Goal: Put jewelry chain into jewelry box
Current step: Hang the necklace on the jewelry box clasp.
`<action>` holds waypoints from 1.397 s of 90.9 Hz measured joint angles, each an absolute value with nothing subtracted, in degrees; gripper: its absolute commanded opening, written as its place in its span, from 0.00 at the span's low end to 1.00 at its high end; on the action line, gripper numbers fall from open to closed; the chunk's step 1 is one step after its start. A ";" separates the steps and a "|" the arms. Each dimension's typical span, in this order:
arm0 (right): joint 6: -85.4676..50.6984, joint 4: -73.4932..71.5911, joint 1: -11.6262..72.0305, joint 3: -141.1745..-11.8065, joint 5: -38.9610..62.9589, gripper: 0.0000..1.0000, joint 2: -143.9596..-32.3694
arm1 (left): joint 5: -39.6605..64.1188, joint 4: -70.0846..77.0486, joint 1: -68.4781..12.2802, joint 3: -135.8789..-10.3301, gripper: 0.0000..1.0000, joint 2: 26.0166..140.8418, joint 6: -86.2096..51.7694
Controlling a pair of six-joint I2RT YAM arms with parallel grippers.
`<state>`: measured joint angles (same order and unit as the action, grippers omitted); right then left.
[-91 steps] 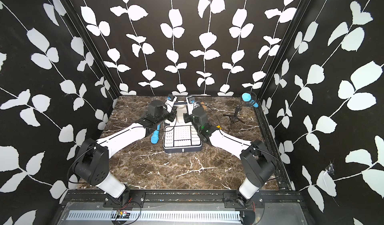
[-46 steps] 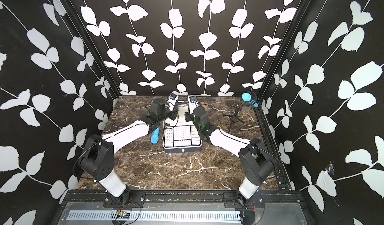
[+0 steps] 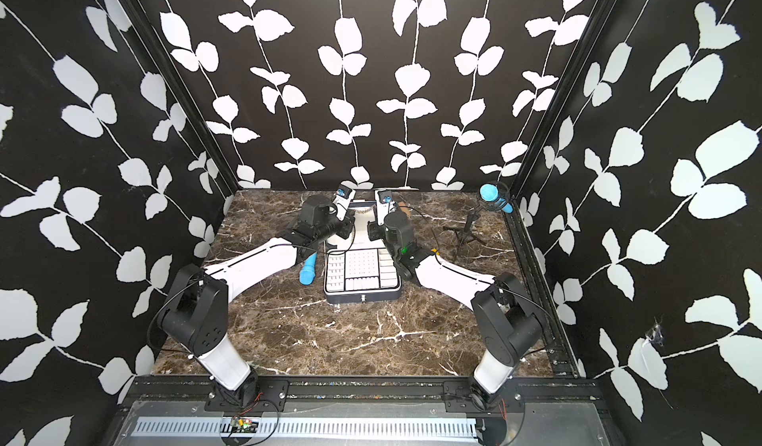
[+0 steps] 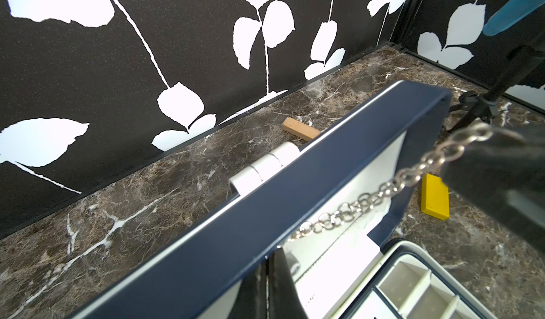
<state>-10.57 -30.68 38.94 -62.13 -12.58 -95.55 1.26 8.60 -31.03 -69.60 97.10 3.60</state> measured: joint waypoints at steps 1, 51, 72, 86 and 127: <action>-10.59 -30.68 38.94 -62.13 -12.56 0.00 -95.55 | 1.23 8.51 -31.05 -69.67 0.09 97.10 3.57; -11.60 -30.68 38.94 -62.02 -11.55 0.00 -95.77 | 1.13 7.29 -31.03 -70.37 0.26 97.14 3.22; -11.64 -30.52 38.70 -61.19 -11.66 0.00 -95.85 | 1.43 3.68 -31.07 -69.89 0.36 94.19 3.62; -12.01 -30.17 38.13 -60.99 -11.84 0.00 -96.77 | 1.48 2.42 -31.03 -68.49 0.36 90.24 3.60; -12.08 -29.30 37.34 -61.12 -11.79 0.00 -98.59 | 0.36 2.07 -31.03 -65.71 0.32 86.98 3.42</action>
<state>-12.08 -29.30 37.34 -61.12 -11.79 -98.59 0.36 2.07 -31.03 -65.71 86.98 3.42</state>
